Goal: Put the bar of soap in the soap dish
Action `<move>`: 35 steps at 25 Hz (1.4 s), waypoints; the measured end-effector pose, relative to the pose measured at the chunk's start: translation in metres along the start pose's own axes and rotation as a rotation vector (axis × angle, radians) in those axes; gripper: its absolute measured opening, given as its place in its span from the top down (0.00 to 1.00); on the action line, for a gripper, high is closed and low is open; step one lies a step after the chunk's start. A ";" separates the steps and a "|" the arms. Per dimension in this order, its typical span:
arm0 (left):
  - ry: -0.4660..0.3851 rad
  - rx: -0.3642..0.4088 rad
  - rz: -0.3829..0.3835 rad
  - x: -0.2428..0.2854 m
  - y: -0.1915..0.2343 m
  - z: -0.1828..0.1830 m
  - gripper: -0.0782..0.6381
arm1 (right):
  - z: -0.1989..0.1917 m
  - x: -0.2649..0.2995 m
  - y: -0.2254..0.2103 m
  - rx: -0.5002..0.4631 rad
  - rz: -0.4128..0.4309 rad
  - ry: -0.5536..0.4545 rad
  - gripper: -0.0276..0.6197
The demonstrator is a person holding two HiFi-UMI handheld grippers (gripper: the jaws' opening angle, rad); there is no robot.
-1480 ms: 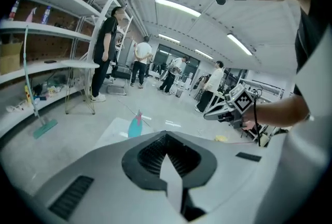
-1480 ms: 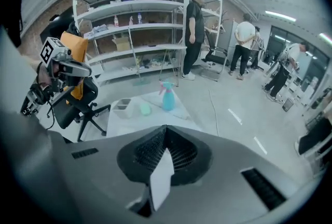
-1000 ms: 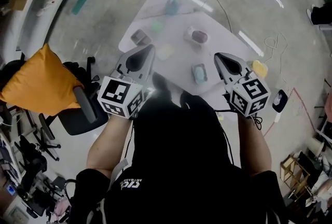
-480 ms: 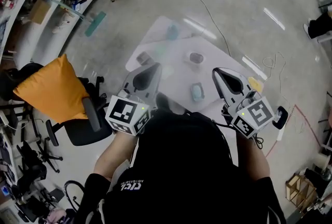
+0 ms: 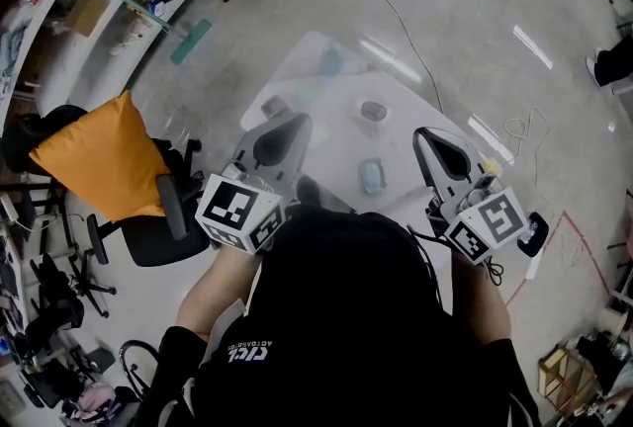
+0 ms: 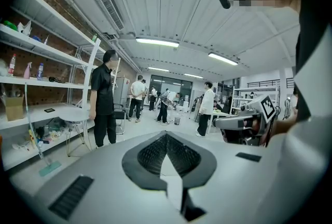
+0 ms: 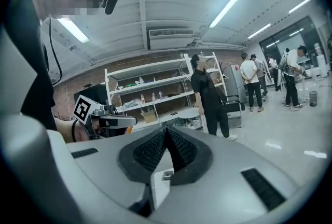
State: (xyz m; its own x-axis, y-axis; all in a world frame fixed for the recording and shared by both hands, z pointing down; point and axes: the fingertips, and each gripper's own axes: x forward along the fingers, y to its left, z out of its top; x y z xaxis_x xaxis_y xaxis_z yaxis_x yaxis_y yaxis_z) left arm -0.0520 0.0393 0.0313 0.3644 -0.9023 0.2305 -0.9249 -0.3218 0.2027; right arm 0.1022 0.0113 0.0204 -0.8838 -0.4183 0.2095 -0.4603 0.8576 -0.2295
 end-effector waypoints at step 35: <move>0.054 0.011 0.175 -0.022 0.019 -0.020 0.88 | -0.017 0.008 -0.004 0.078 0.148 0.034 0.93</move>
State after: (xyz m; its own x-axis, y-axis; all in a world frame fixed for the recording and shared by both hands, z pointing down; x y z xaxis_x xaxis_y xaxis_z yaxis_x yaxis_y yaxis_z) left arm -0.0757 0.0590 0.0486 0.2031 -0.9282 0.3119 -0.9757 -0.1649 0.1446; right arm 0.0980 0.0097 0.0391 -0.9397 -0.2778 0.1995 -0.3317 0.8825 -0.3333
